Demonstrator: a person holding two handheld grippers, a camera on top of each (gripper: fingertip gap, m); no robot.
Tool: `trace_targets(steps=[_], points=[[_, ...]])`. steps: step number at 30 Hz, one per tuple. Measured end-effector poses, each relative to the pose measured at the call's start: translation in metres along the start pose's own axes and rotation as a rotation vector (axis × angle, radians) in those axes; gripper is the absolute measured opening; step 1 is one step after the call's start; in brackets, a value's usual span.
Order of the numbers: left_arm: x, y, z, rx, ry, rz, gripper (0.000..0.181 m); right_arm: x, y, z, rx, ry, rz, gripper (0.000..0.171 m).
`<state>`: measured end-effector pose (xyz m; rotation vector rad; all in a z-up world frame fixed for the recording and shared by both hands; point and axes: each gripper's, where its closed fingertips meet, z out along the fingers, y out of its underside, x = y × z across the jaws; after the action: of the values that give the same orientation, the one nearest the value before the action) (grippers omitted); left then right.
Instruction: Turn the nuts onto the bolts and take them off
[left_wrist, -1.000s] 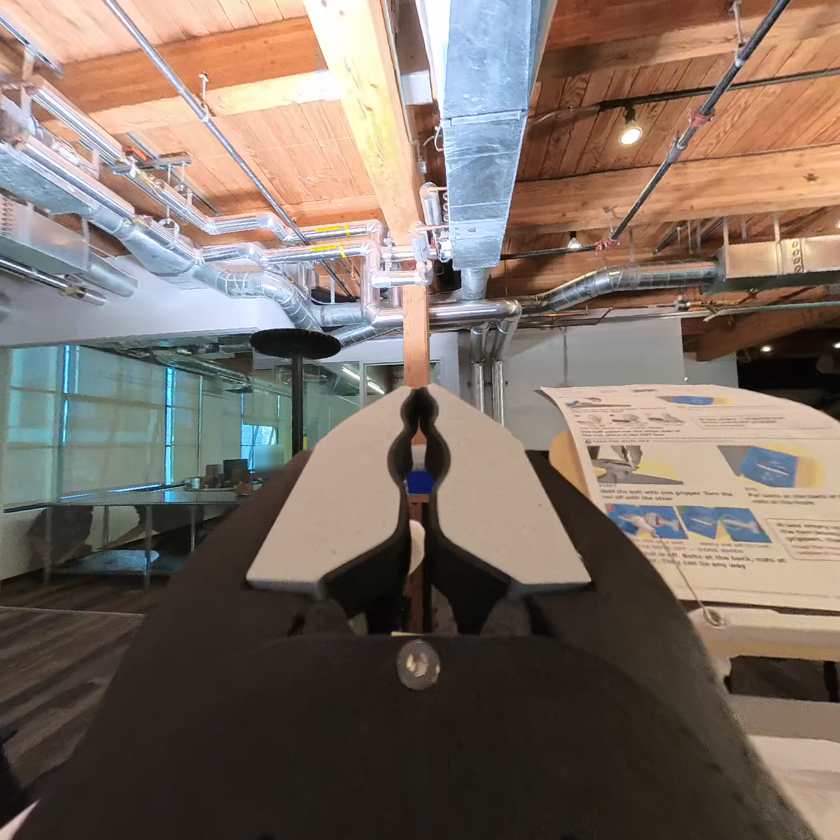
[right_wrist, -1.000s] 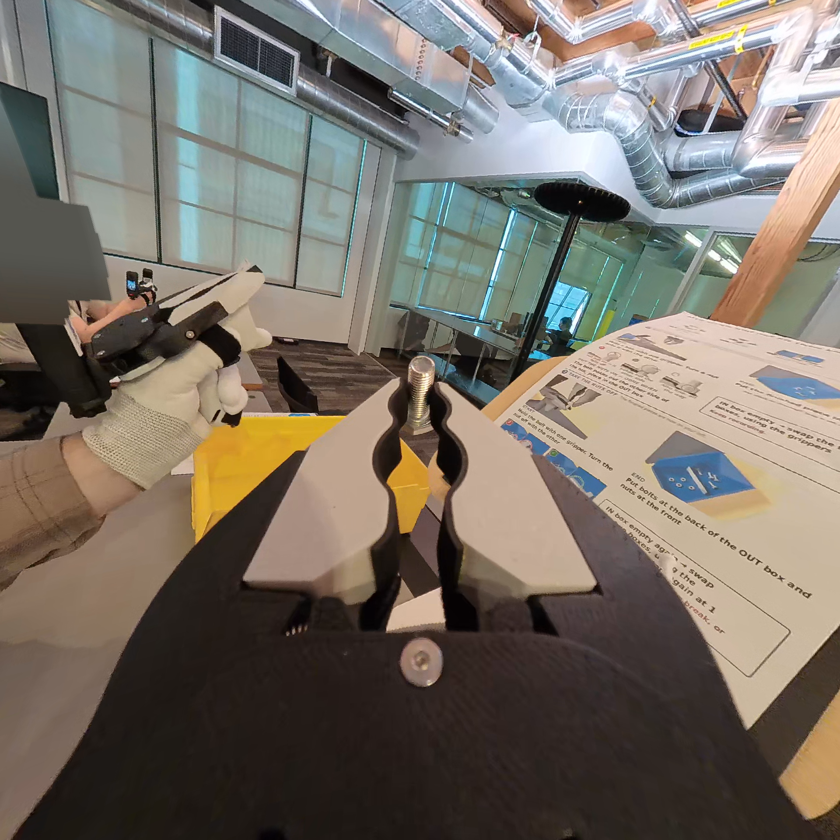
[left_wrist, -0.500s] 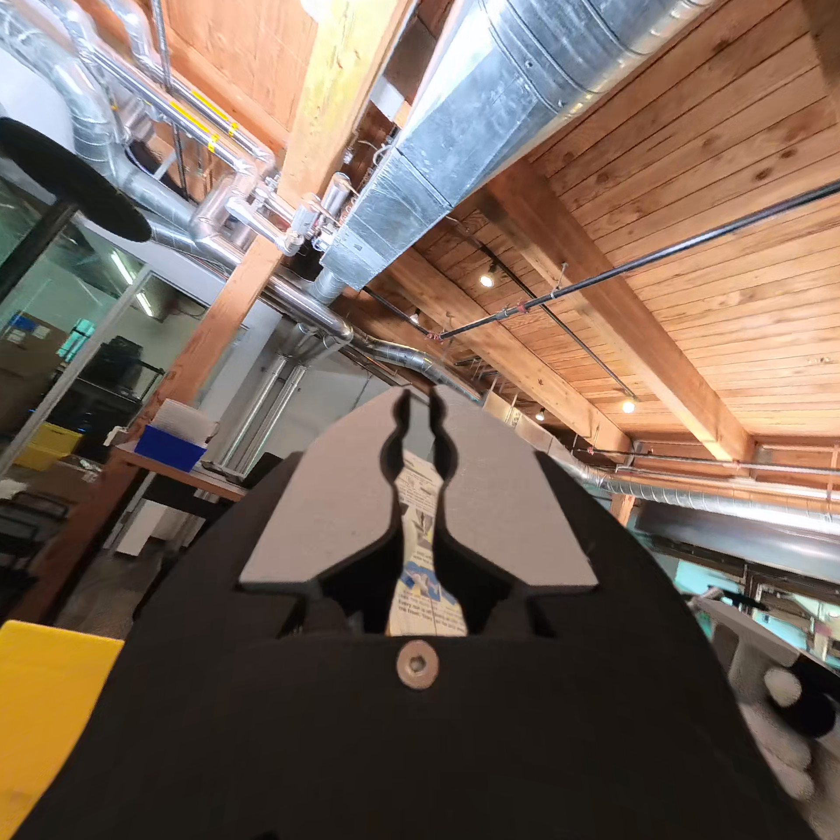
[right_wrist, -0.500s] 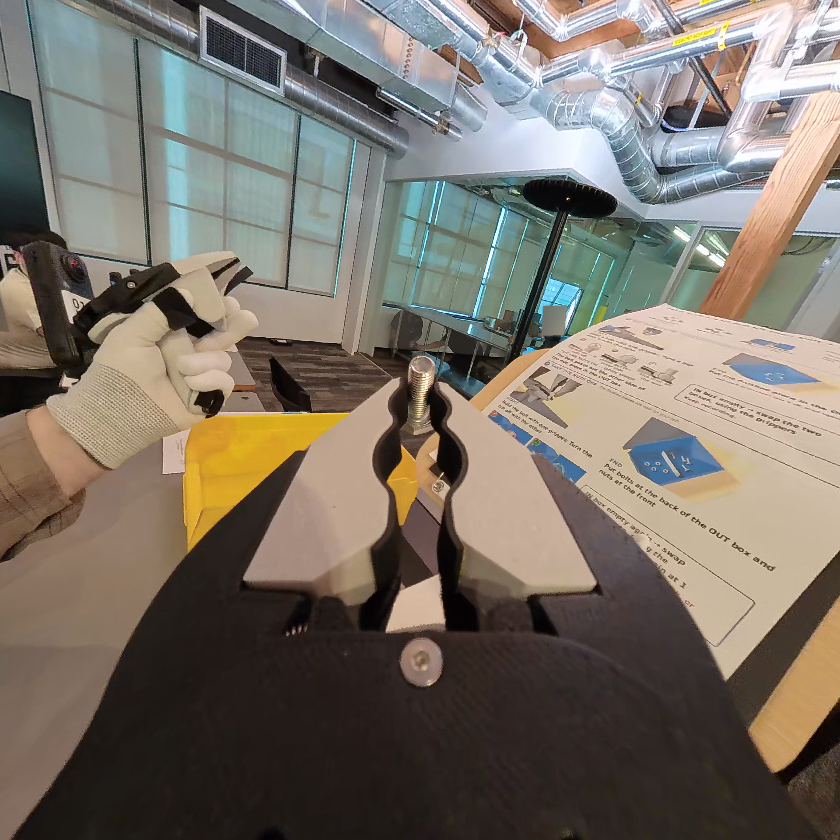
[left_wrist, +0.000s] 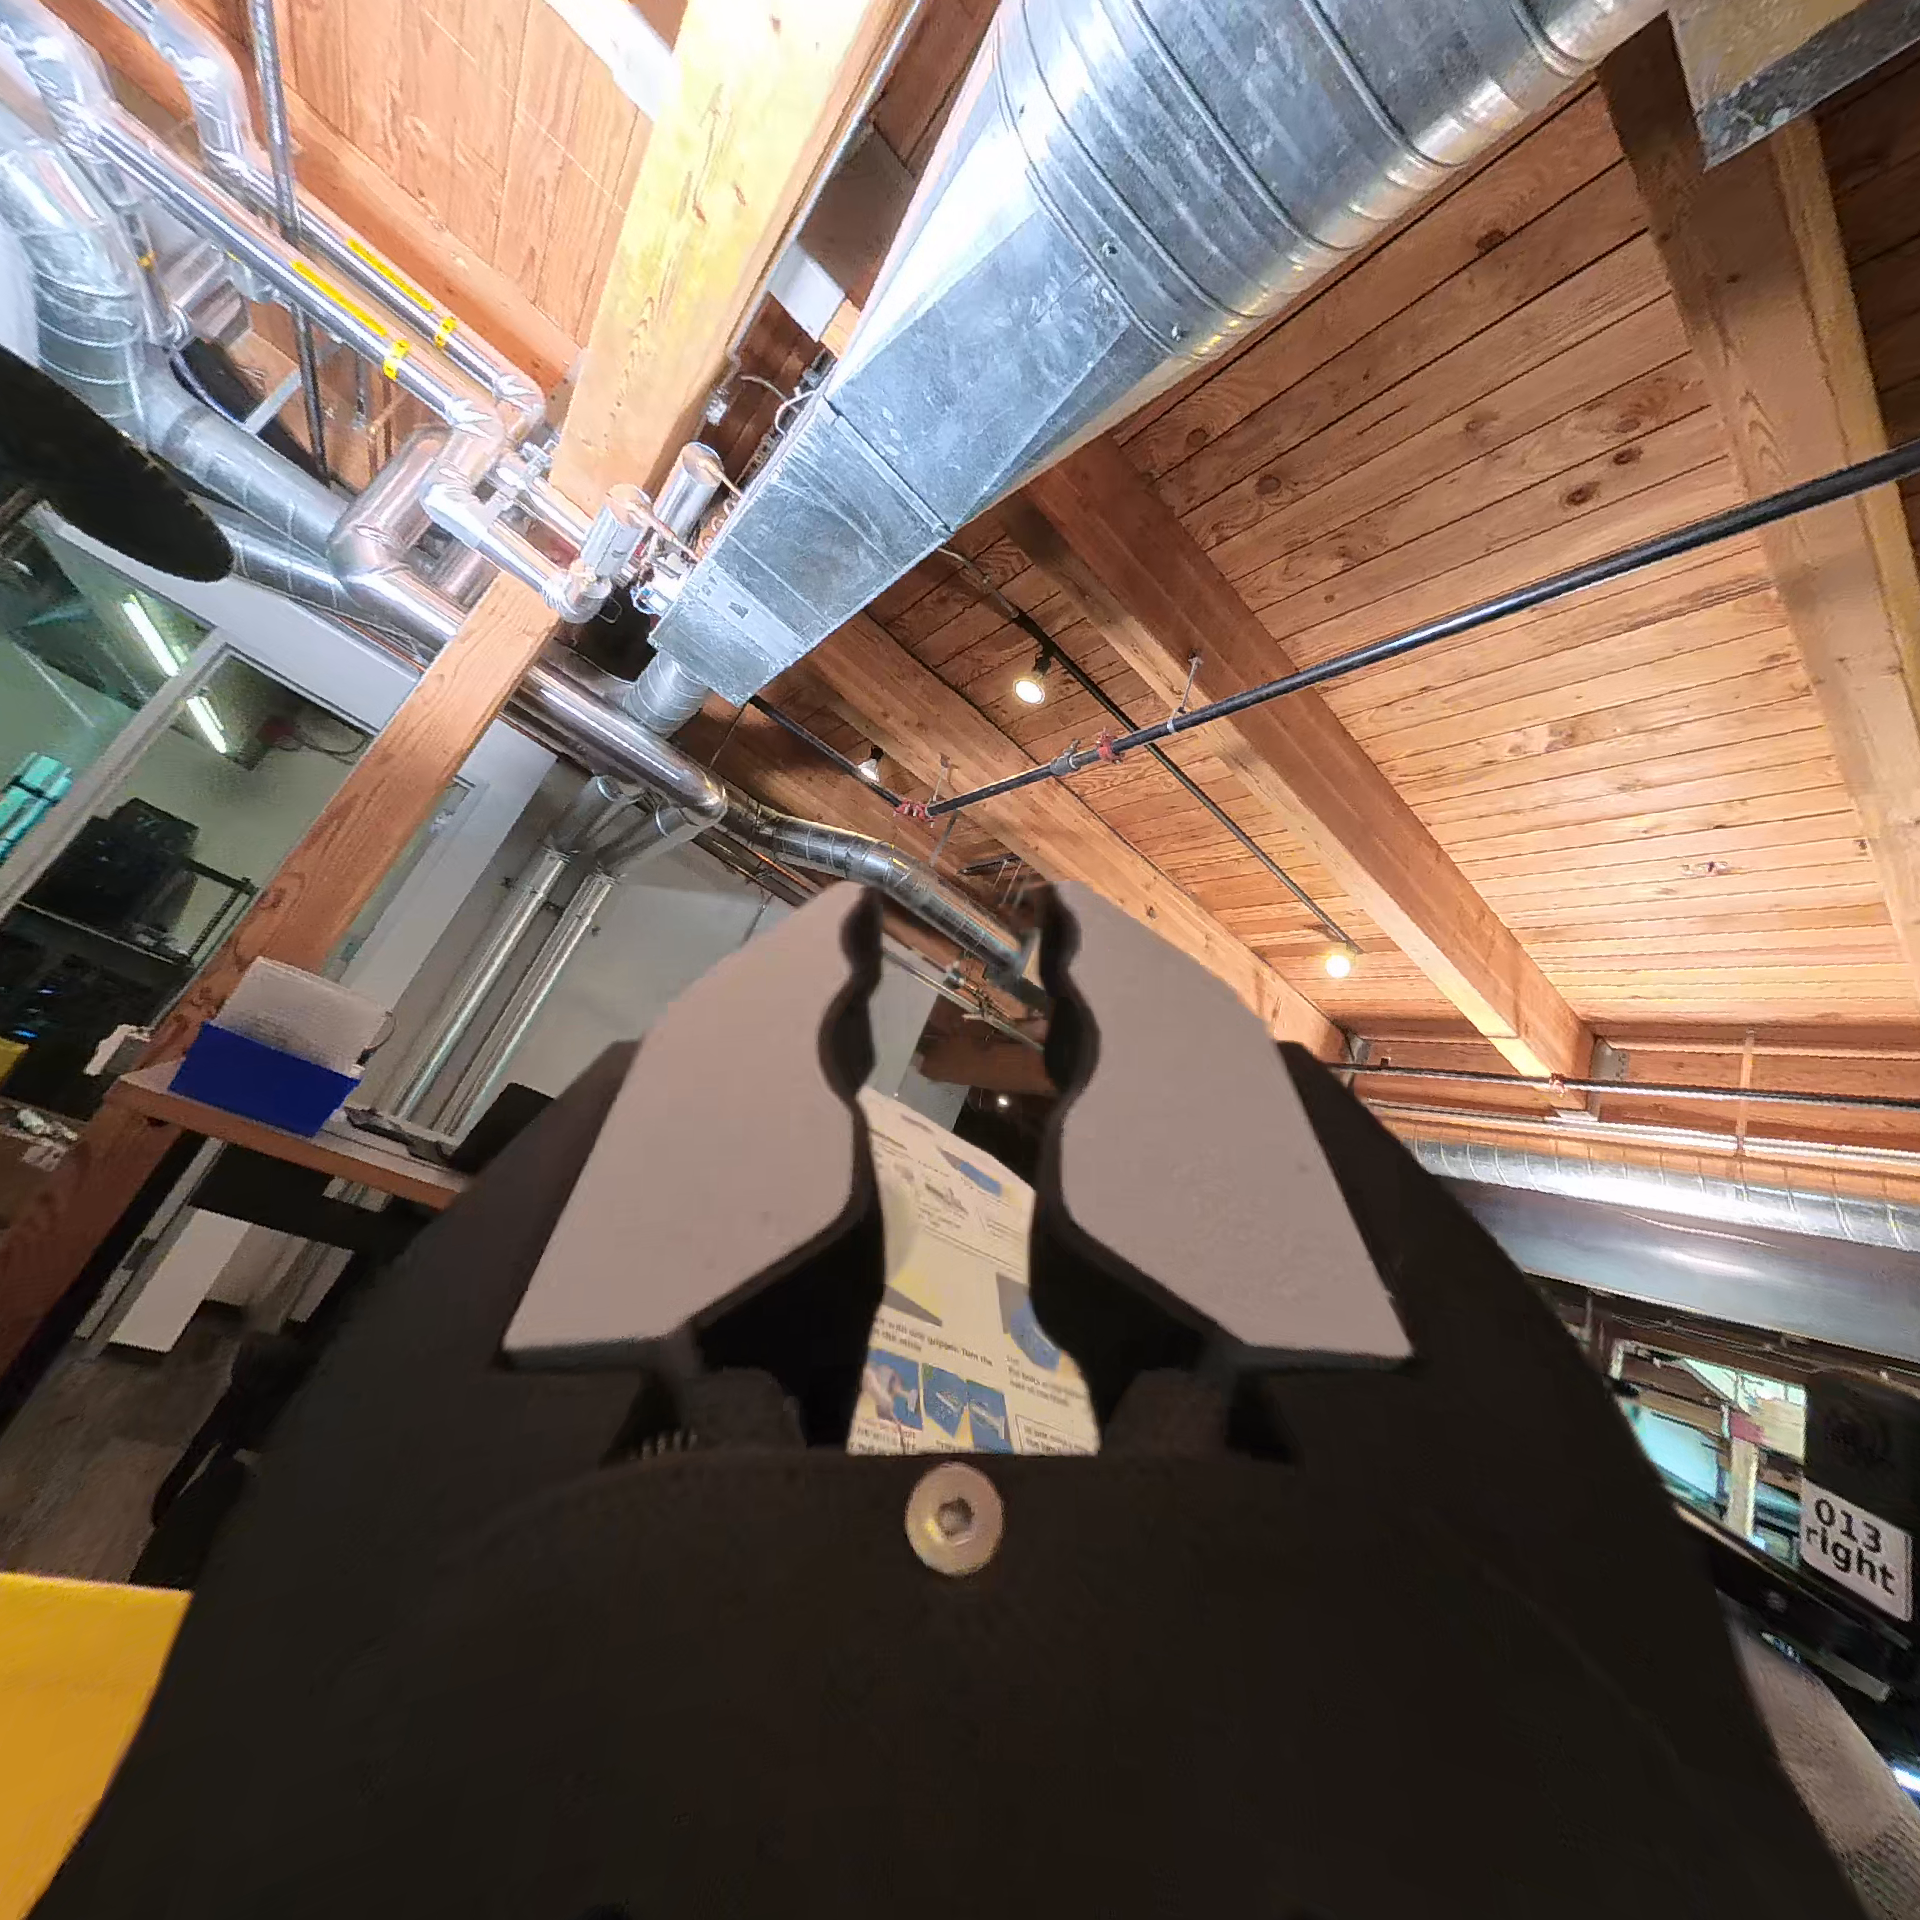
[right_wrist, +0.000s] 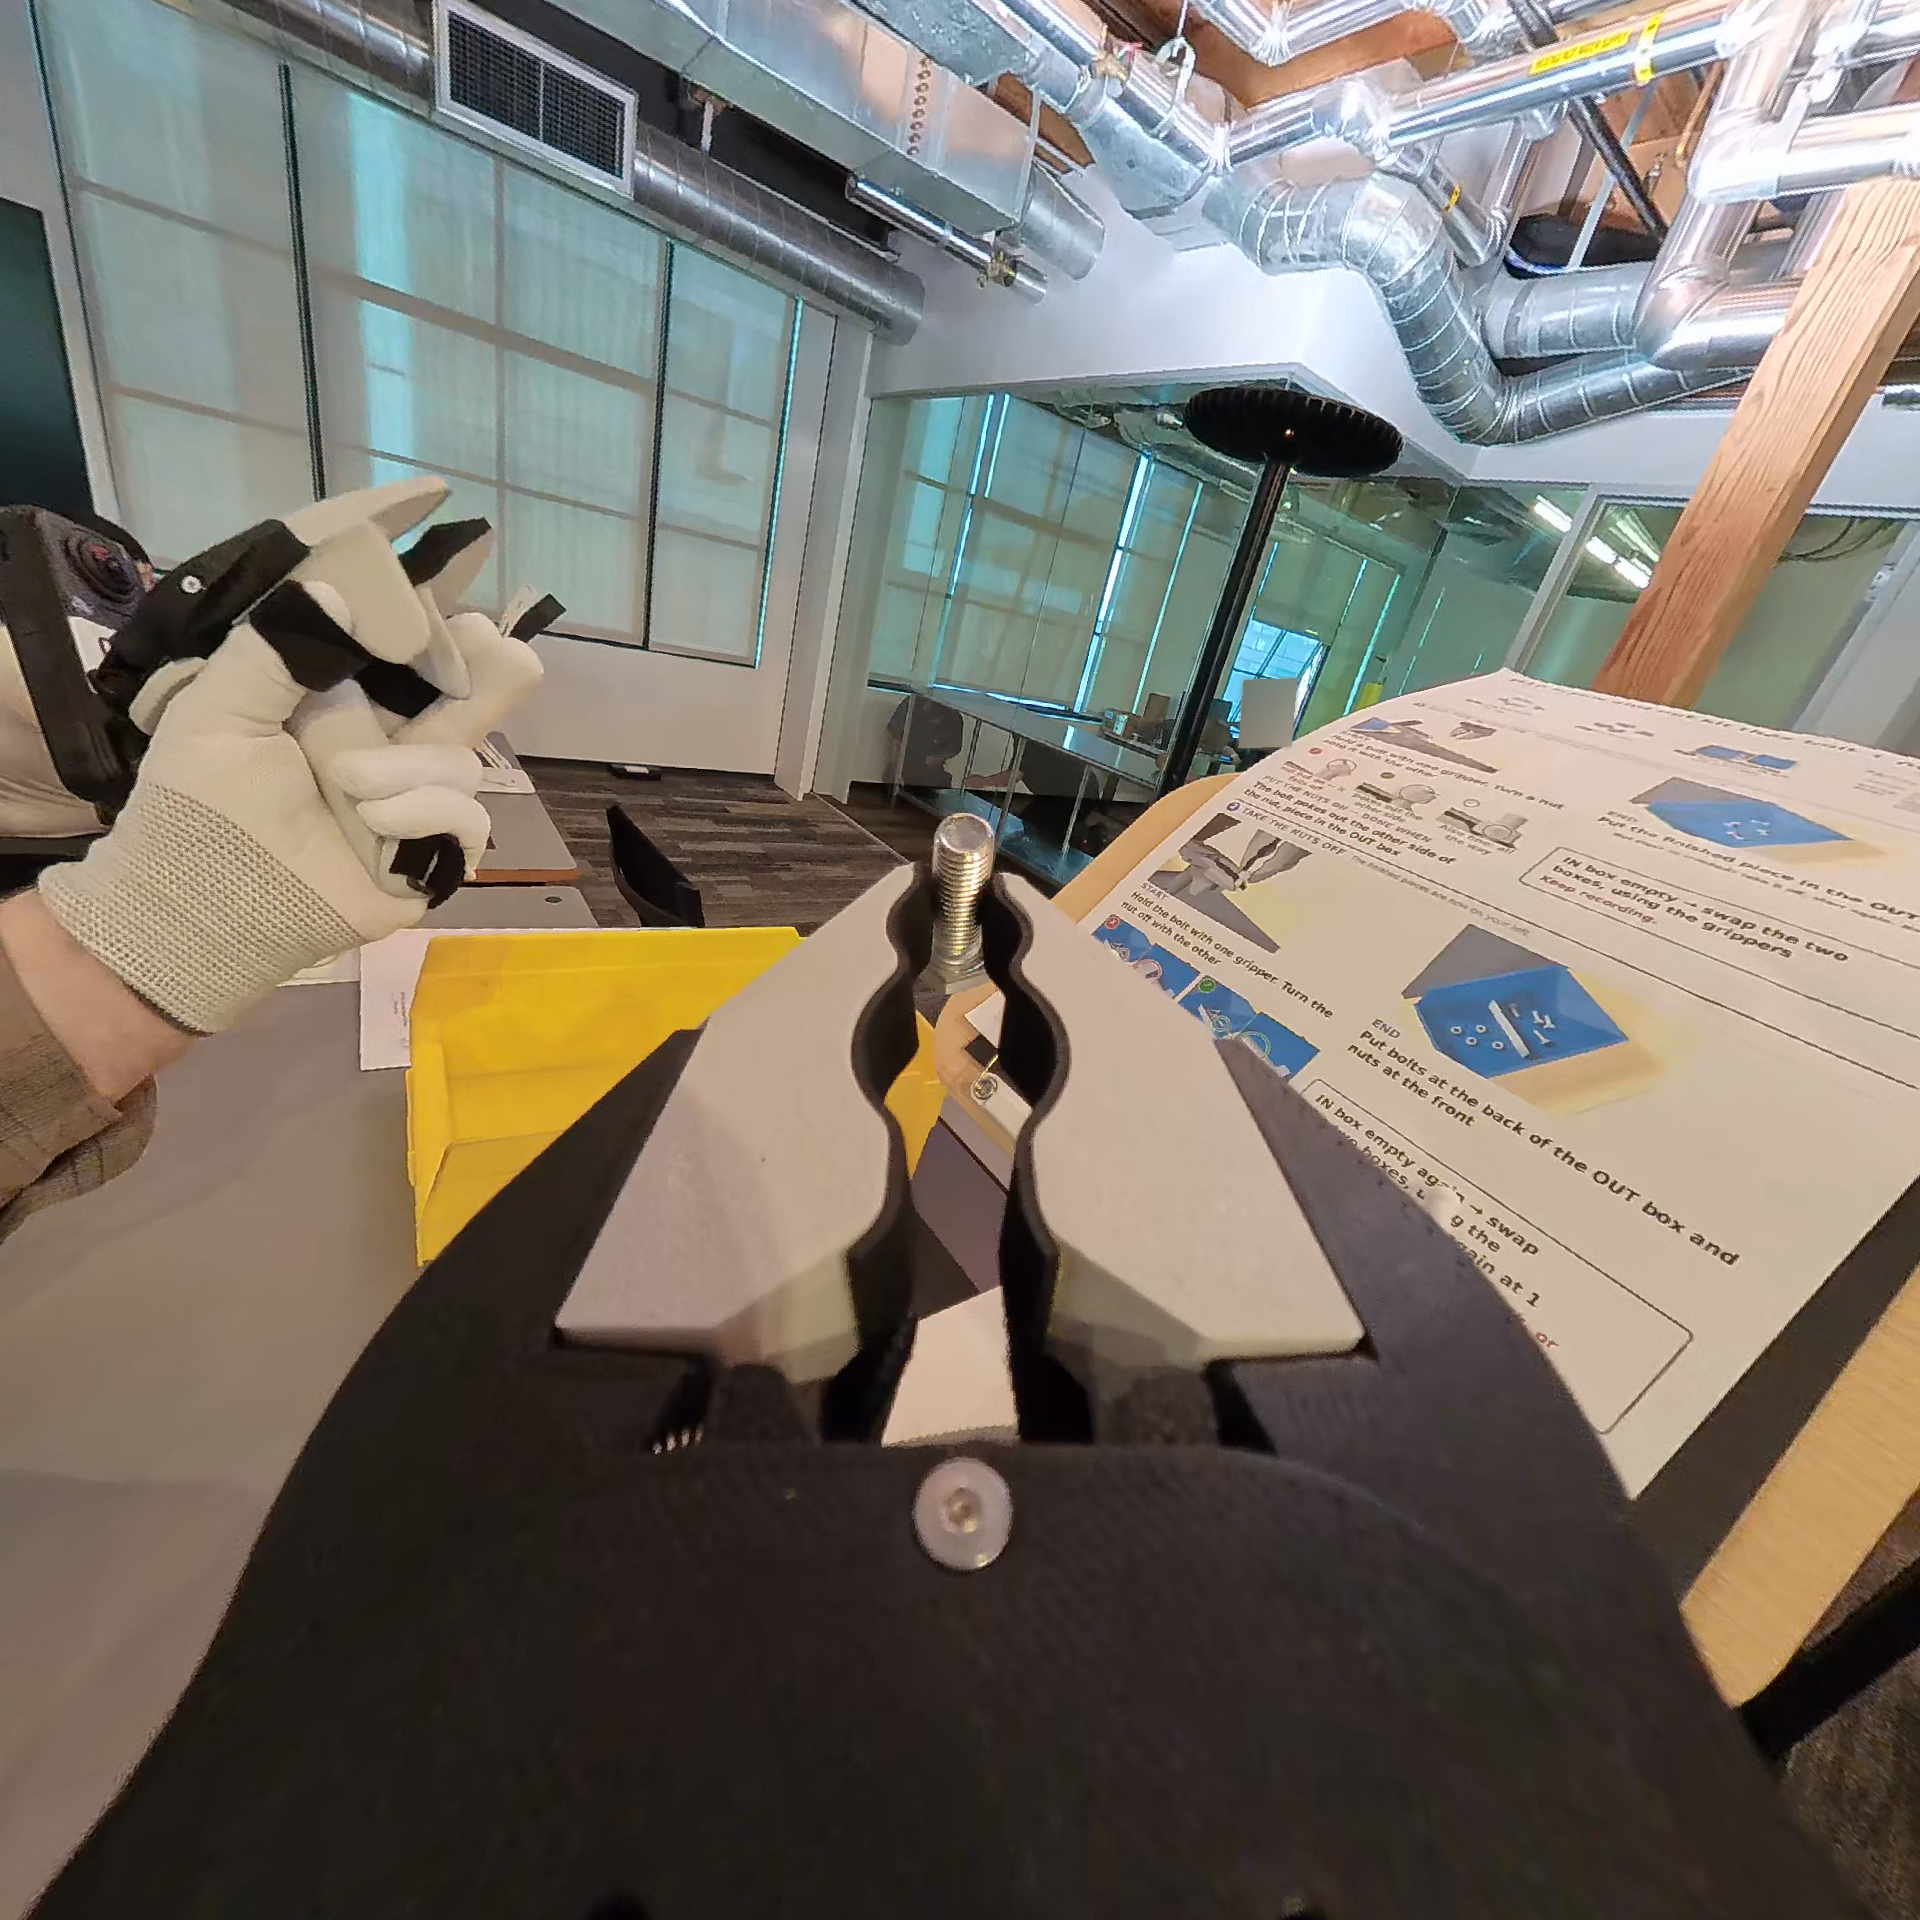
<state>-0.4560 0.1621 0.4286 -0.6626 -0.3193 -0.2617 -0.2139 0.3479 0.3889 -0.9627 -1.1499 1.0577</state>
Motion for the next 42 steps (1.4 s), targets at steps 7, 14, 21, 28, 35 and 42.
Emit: trace_targets(steps=[7,14,21,28,35,42], points=[[0.011,0.012,0.003,-0.052,0.025,0.071,0.000,0.004,-0.001,-0.004,-0.001,0.010,-0.004,0.007],[0.012,0.028,0.006,-0.091,-0.117,0.439,0.001,0.006,-0.007,-0.008,0.002,0.022,-0.023,0.007],[0.016,0.064,0.008,-0.188,-0.151,0.775,0.002,0.014,-0.017,-0.019,0.001,0.064,-0.059,0.007],[0.015,0.084,0.008,-0.249,-0.105,0.807,0.000,0.052,-0.023,-0.049,-0.076,0.163,-0.080,0.007],[0.012,0.083,0.008,-0.257,-0.110,0.766,0.001,0.140,0.009,-0.136,-0.318,0.371,-0.125,0.007],[0.026,0.107,0.011,-0.306,-0.063,0.736,0.012,0.214,0.087,-0.221,-0.596,0.497,-0.013,0.007]])
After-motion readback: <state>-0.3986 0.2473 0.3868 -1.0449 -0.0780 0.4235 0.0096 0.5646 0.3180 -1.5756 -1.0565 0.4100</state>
